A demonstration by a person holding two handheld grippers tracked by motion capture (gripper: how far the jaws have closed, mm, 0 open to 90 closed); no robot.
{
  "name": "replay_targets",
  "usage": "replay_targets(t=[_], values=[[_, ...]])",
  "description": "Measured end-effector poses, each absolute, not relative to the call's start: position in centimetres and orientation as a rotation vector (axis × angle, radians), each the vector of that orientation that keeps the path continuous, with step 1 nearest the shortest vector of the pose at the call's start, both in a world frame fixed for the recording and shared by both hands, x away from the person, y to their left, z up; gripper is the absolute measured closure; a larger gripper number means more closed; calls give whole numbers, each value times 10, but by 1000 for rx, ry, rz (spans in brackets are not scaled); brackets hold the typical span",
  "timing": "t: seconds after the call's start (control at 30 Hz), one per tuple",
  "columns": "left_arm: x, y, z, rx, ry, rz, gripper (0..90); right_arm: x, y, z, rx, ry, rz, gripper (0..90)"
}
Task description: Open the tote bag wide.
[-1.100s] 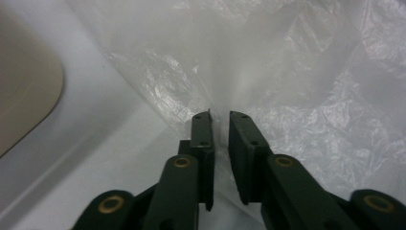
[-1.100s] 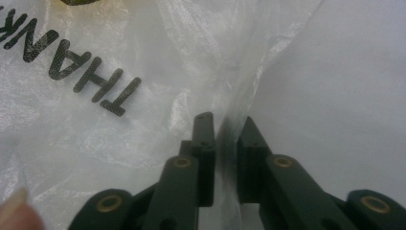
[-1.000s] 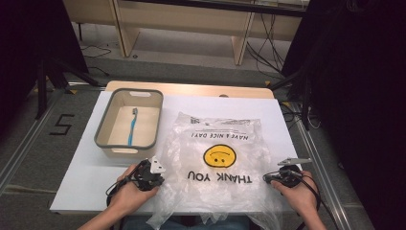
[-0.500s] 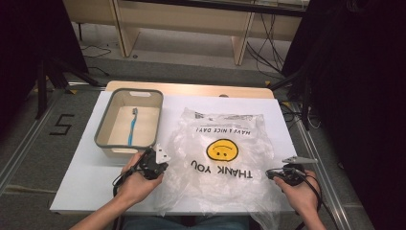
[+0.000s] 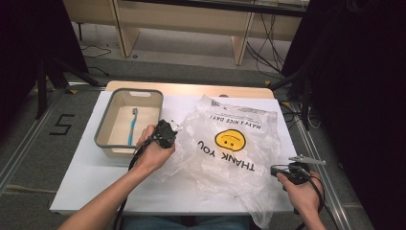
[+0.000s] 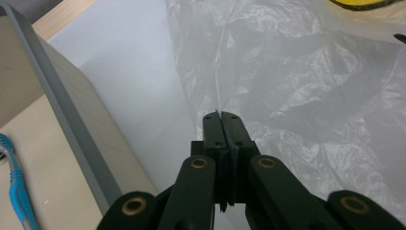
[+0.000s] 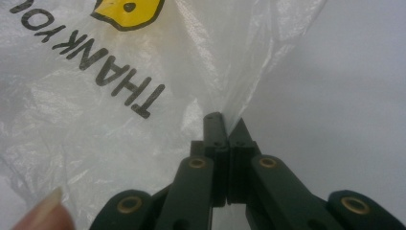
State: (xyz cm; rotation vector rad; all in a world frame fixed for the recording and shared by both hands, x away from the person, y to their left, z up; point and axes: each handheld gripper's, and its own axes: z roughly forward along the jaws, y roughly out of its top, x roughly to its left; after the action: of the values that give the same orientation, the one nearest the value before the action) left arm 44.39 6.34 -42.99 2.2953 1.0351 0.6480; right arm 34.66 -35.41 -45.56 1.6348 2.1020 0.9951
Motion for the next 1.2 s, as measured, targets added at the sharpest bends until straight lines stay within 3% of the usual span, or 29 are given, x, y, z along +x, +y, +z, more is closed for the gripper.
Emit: replay_targets(t=[0.27, 0.4, 0.43, 0.6, 0.7, 0.97, 1.13, 1.2], values=[[469, 58, -430, 2271, 1053, 704, 866, 347, -350, -458, 1659, 2112, 1005, 894], [472, 61, -427, 2215, 1073, 734, 716, 347, -347, -460, 1669, 2133, 993, 843], [470, 62, -425, 2198, 1068, 751, 632, 347, -345, -463, 1670, 2155, 992, 800], [459, 69, -409, 2152, 1027, 813, 513, 346, -336, -464, 1630, 2230, 1001, 691], [446, 69, -403, 2164, 966, 786, 503, 343, -334, -460, 1621, 2214, 987, 627], [399, 56, -433, 2318, 800, 510, 509, 341, -343, -440, 1471, 2053, 938, 509], [396, 56, -449, 2420, 777, 568, 526, 343, -322, -439, 1290, 2166, 1038, 497], [401, 58, -457, 2456, 784, 603, 579, 345, -311, -442, 1233, 2246, 1071, 494]])
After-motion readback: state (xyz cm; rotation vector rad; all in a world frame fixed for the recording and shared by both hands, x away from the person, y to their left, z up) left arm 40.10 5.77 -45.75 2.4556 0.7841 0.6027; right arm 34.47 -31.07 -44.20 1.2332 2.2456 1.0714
